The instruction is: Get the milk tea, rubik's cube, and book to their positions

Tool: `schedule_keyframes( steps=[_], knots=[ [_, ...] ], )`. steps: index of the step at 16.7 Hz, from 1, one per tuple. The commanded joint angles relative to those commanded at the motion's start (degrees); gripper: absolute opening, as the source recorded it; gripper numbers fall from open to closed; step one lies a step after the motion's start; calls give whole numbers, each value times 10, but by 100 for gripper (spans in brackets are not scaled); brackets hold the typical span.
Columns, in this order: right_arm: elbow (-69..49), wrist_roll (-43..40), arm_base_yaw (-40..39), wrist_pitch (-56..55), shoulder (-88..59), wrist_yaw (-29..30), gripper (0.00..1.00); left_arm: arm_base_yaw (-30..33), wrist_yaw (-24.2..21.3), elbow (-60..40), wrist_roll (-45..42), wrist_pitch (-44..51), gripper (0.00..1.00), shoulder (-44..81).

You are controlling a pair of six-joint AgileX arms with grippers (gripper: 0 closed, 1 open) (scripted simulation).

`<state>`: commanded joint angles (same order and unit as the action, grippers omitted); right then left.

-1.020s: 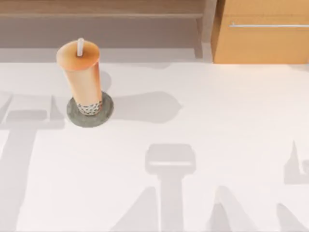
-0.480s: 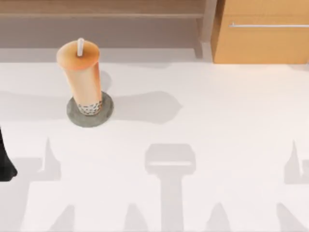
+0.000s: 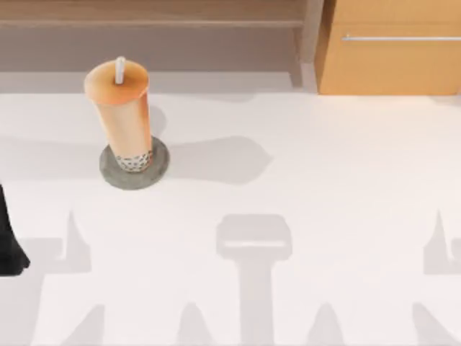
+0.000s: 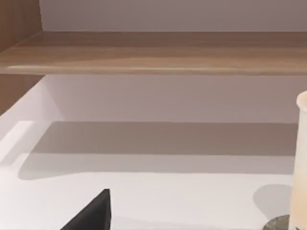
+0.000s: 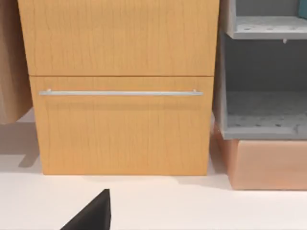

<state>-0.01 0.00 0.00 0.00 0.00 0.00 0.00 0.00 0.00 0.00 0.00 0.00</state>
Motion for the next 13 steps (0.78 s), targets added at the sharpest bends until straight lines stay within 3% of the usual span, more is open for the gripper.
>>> schedule_keyframes(
  steps=[6,13],
  knots=[
    [-119,1,40,-54,-127,-35,100,0,0,0,0,0,100,0],
    [-396,-1,131,-162,-540,-124,100,0,0,0,0,0,100,0]
  ],
)
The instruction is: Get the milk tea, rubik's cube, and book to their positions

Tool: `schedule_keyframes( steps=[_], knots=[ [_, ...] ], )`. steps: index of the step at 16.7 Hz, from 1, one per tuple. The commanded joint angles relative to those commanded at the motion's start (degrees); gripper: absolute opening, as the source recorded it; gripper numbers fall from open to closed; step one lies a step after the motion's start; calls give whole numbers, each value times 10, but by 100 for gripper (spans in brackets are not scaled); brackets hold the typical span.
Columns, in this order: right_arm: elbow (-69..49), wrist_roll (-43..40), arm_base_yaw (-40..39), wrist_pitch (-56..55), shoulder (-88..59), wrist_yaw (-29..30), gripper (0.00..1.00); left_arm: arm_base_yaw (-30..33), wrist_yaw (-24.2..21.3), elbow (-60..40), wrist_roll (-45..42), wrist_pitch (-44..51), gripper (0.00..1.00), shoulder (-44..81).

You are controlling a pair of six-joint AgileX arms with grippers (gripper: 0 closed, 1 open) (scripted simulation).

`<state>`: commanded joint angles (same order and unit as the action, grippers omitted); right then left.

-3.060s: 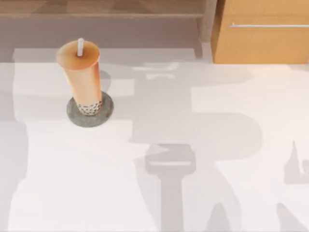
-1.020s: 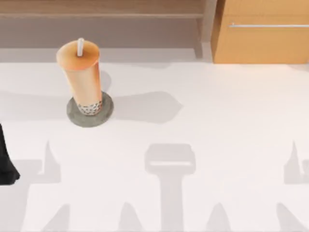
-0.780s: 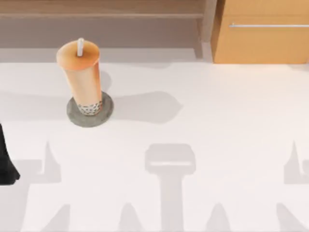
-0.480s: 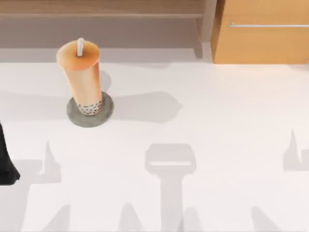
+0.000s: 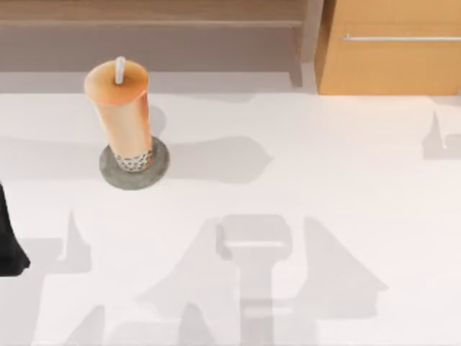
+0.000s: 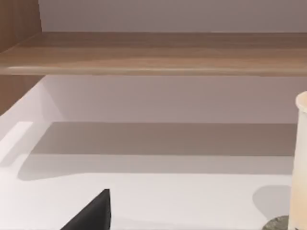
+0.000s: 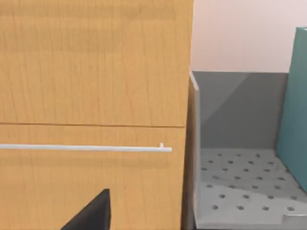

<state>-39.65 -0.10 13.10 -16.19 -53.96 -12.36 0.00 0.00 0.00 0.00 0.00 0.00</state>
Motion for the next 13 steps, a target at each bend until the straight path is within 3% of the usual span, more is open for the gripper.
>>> schedule_keyframes(
  steps=[7,13],
  knots=[
    [-268,-2,91,-106,-445,-84,100,0,0,0,0,0,100,0],
    [-415,1,136,-173,-614,-126,100,0,0,0,0,0,100,0]
  ],
)
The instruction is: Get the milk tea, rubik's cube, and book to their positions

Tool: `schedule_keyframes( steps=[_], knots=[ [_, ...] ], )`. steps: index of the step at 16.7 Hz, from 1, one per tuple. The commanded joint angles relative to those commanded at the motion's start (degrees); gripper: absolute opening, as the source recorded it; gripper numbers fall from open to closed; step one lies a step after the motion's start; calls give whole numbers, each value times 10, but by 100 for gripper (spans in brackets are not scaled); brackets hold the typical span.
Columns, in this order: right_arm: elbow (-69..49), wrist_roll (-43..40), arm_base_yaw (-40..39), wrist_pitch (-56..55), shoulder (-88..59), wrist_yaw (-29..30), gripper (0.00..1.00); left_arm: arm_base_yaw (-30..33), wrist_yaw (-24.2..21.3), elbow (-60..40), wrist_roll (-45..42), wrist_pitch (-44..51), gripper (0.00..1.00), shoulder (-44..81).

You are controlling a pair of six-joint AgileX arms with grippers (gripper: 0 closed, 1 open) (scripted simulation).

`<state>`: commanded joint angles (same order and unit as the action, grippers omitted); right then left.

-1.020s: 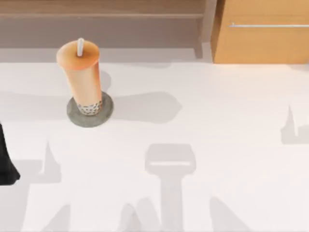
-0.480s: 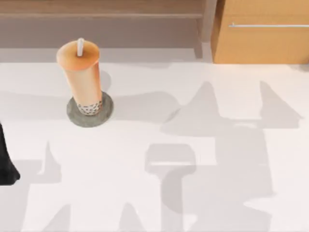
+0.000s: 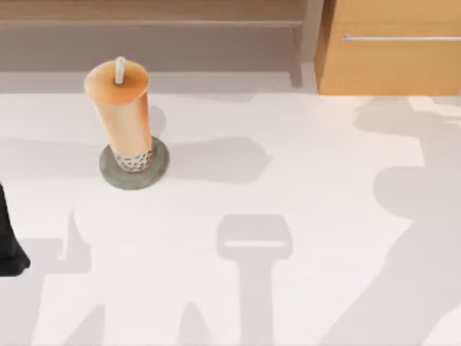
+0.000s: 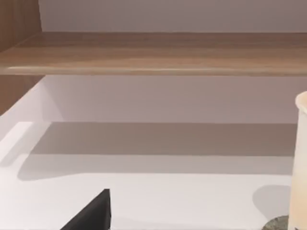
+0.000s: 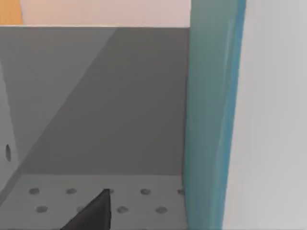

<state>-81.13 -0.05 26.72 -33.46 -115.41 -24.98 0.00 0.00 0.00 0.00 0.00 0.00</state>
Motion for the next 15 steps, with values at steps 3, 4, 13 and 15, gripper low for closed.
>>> schedule_keyframes(
  steps=[3,4,13,15],
  knots=[
    [-14,0,4,-7,-11,-4,100,0,0,0,0,0,100,0],
    [-14,0,4,-7,-11,-4,100,0,0,0,0,0,100,0],
    [-86,0,-9,19,-58,10,100,0,0,0,0,0,100,0],
    [-101,0,-12,24,-67,12,100,0,0,0,0,0,100,0]
  ],
)
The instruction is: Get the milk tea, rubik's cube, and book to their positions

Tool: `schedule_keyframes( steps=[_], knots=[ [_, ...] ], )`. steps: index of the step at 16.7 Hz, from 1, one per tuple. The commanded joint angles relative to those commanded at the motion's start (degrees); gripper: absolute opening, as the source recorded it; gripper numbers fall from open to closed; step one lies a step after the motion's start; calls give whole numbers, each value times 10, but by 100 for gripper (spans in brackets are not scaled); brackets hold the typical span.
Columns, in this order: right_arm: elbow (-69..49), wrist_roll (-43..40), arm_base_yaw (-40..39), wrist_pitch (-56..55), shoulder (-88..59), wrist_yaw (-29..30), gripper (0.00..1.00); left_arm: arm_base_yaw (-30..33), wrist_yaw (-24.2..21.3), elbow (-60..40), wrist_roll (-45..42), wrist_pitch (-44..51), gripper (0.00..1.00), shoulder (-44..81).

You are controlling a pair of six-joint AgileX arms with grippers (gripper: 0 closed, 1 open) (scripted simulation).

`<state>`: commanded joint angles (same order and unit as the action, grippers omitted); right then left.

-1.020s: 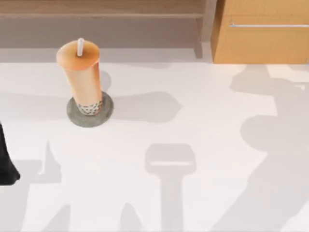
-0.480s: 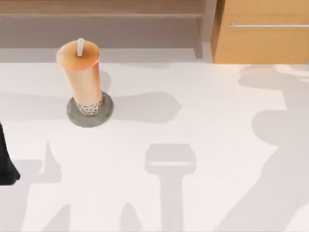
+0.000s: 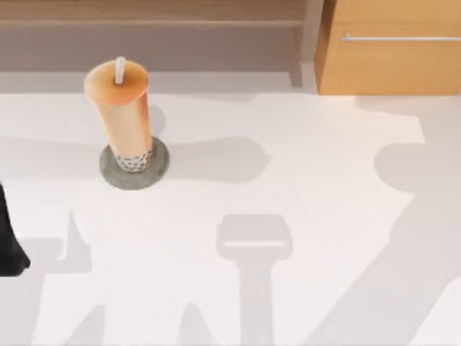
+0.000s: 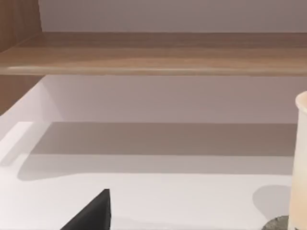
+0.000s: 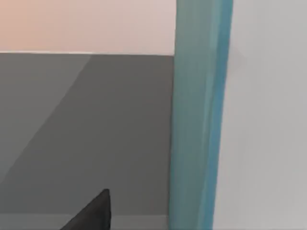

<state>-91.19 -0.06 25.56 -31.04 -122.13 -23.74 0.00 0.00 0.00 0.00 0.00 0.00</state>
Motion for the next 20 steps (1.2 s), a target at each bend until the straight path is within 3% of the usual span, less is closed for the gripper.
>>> schedule_keyframes(
  steps=[3,16,20],
  knots=[
    [0,0,0,0,0,0,100,0,0,0,0,0,100,0],
    [0,0,0,0,0,0,2,0,0,0,0,0,100,0],
    [0,0,0,0,0,0,0,0,0,0,0,0,100,0]
  ],
)
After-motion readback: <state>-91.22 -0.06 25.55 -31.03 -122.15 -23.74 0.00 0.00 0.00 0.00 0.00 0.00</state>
